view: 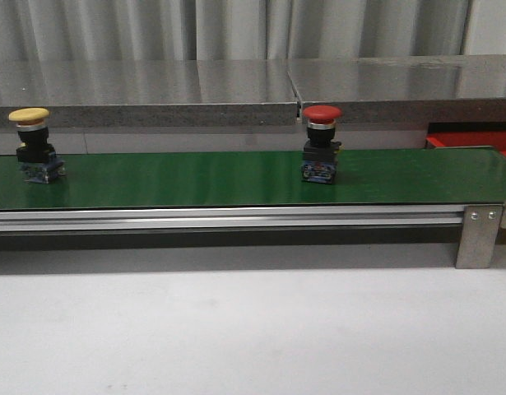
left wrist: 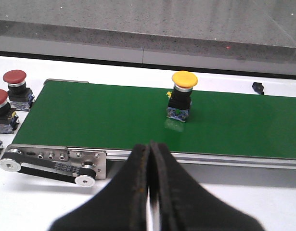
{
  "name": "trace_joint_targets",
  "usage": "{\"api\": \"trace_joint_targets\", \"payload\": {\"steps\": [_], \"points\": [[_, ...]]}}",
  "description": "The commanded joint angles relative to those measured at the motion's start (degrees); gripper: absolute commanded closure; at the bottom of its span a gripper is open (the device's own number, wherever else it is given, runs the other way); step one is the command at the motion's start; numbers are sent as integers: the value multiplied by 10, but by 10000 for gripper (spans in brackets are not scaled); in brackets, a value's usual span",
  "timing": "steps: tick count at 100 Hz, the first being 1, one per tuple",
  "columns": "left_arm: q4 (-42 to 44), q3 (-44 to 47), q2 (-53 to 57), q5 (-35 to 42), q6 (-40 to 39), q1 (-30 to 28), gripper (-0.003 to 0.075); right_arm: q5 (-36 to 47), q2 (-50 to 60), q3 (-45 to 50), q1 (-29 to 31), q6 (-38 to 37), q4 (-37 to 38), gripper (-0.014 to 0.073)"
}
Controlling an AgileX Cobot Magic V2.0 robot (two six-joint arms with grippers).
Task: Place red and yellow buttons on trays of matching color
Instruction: 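Reach the right gripper down and grasp the red button at the belt end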
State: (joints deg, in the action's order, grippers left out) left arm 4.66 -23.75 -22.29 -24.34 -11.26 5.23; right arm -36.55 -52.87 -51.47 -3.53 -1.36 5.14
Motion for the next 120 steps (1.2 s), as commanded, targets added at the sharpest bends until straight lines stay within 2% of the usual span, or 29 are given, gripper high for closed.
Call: {"api": "trace_joint_targets", "payload": {"steps": [1, 10, 17, 27, 39, 49, 74, 87, 103, 120], "points": [[-2, -15, -2, 46, -5, 5, 739, 56, -27, -21, -1, -2, 2, 659], [-2, -15, -2, 46, -5, 5, 739, 60, -51, -21, -1, -2, 2, 641], [-2, -15, -2, 46, -5, 5, 739, 59, -67, -21, -1, -2, 1, 564], [-2, -15, -2, 46, -5, 5, 739, 55, -80, -21, -1, -2, 1, 361], [-2, -15, -2, 46, -5, 5, 739, 51, -83, -21, -1, -2, 0, 64], [-2, -15, -2, 46, -5, 5, 739, 51, -83, -21, -1, -2, -3, -64], [-2, -15, -2, 46, -5, 5, 739, 49, -109, -23, -2, 0, -29, -69], [-2, -15, -2, 46, -5, 5, 739, 40, -149, -42, -6, 27, -48, -69], [-2, -15, -2, 46, -5, 5, 739, 29, -207, -83, -29, 64, -68, -69], [-2, -15, -2, 46, -5, 5, 739, 29, -273, -124, -60, 71, -69, -69]]}}
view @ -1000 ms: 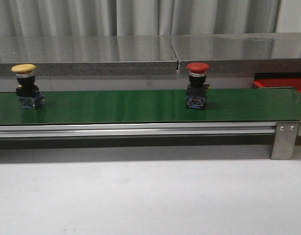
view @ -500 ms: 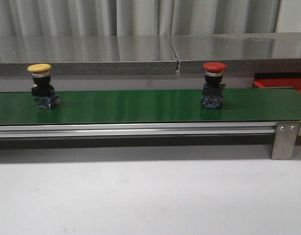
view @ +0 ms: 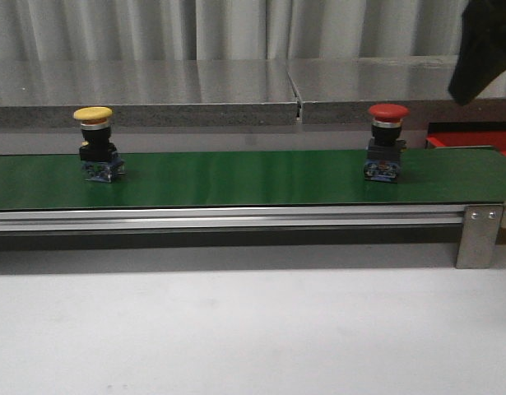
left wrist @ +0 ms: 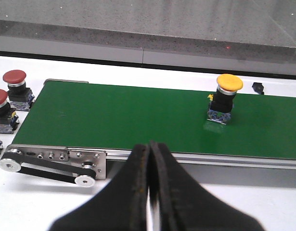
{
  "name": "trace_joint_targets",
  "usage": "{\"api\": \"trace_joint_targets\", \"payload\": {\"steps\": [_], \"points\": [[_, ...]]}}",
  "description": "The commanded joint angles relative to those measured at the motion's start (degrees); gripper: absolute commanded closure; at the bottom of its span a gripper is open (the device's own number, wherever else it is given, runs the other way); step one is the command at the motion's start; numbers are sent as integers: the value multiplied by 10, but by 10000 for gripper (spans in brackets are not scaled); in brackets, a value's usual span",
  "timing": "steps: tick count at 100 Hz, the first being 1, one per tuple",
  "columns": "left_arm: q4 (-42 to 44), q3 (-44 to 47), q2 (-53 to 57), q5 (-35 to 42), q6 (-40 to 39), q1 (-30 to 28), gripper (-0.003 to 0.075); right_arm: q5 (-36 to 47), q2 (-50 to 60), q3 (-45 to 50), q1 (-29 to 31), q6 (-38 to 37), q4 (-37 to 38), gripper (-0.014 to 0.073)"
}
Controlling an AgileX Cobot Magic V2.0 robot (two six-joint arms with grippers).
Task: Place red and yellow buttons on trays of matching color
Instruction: 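Reach the right gripper down and grasp the red button at the belt end, then carry the red button into the red tray and open the right gripper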
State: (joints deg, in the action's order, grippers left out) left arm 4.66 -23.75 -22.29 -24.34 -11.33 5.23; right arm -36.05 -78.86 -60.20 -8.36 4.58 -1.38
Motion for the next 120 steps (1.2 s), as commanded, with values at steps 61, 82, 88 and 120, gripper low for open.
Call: {"api": "trace_joint_targets", "payload": {"steps": [61, 82, 88, 120], "points": [[-2, -15, -2, 46, -5, 5, 739, 20, -183, -177, -19, 16, 3, -9], [-2, -15, -2, 46, -5, 5, 739, -71, -199, -193, -12, 15, 3, 363], [-2, -15, -2, 46, -5, 5, 739, -79, -199, -194, -6, 15, 3, 396], [-2, -15, -2, 46, -5, 5, 739, -96, -199, -285, 57, 15, 7, 398]]}}
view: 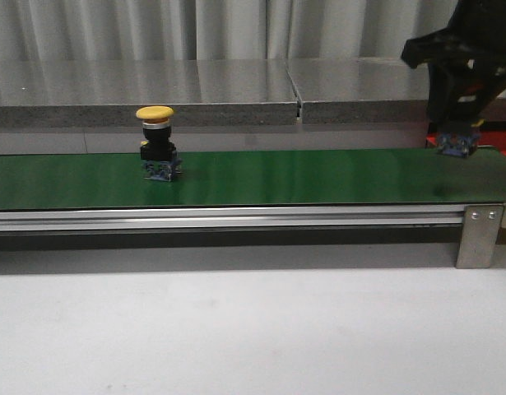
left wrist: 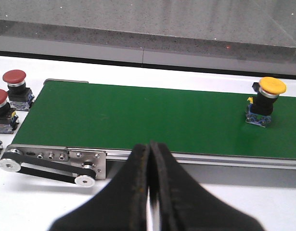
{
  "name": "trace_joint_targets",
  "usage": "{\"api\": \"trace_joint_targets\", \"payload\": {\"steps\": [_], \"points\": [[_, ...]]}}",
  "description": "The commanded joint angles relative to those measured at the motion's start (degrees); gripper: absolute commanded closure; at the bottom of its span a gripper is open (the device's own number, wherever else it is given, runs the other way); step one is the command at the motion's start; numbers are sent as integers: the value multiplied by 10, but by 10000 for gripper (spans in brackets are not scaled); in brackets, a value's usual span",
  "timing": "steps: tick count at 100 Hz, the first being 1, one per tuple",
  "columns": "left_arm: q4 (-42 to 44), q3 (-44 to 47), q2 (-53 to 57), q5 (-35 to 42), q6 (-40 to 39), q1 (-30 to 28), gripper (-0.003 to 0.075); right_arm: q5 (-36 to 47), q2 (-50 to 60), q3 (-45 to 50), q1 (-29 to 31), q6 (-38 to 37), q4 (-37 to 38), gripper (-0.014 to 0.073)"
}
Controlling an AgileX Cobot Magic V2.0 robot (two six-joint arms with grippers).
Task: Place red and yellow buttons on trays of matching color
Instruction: 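Carry the red button into the red tray and open the right gripper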
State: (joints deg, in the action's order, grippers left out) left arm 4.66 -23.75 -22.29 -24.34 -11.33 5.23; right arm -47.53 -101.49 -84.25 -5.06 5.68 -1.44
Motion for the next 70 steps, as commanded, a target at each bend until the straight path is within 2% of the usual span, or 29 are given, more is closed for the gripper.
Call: {"api": "trace_joint_targets", "payload": {"steps": [1, 37, 70], "points": [[-2, -15, -2, 46, -5, 5, 739, 21, 27, -47, 27, 4, 7, 398], [-2, -15, -2, 46, -5, 5, 739, 53, -38, -143, 158, 4, 7, 398], [-2, -15, -2, 46, -5, 5, 739, 93, -122, -143, 185, 4, 6, 398]]}}
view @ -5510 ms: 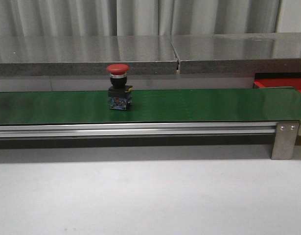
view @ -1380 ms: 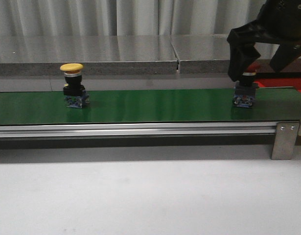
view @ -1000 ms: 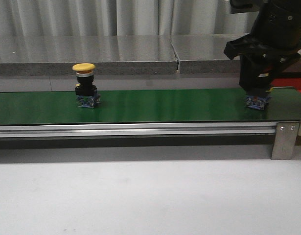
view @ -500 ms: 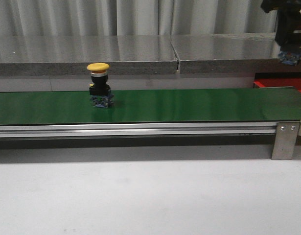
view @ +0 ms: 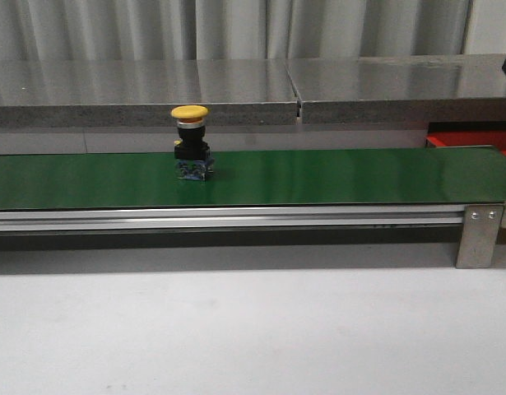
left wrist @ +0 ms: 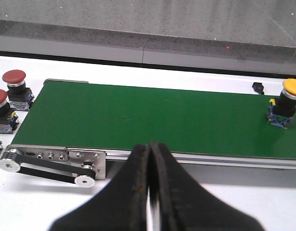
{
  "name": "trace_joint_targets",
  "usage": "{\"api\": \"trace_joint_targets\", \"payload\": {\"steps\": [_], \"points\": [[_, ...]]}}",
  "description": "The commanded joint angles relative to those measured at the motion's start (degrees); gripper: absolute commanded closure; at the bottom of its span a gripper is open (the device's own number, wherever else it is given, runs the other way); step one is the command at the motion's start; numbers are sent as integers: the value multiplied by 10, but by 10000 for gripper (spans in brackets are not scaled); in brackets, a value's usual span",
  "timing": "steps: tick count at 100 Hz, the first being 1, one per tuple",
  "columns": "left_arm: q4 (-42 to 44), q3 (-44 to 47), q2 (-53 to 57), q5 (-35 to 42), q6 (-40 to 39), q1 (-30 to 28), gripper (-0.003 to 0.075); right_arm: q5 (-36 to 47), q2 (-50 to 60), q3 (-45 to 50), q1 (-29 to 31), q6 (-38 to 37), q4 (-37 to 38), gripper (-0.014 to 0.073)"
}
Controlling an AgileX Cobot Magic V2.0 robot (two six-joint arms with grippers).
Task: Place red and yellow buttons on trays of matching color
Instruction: 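Carry the red button into the red tray and open the right gripper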
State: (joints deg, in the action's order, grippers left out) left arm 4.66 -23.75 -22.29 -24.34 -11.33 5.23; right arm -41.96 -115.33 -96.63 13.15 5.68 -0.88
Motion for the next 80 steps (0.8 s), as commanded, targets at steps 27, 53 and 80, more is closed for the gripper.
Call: {"api": "trace_joint_targets", "payload": {"steps": [27, 53, 80], "points": [[-2, -15, -2, 46, -5, 5, 739, 43, -25, -19, 3, 4, -5, 398], [-2, -15, -2, 46, -5, 5, 739, 42, -37, -19, 3, 4, -8, 398], [-2, -15, -2, 46, -5, 5, 739, 37, -36, -19, 3, 4, -8, -10]]}}
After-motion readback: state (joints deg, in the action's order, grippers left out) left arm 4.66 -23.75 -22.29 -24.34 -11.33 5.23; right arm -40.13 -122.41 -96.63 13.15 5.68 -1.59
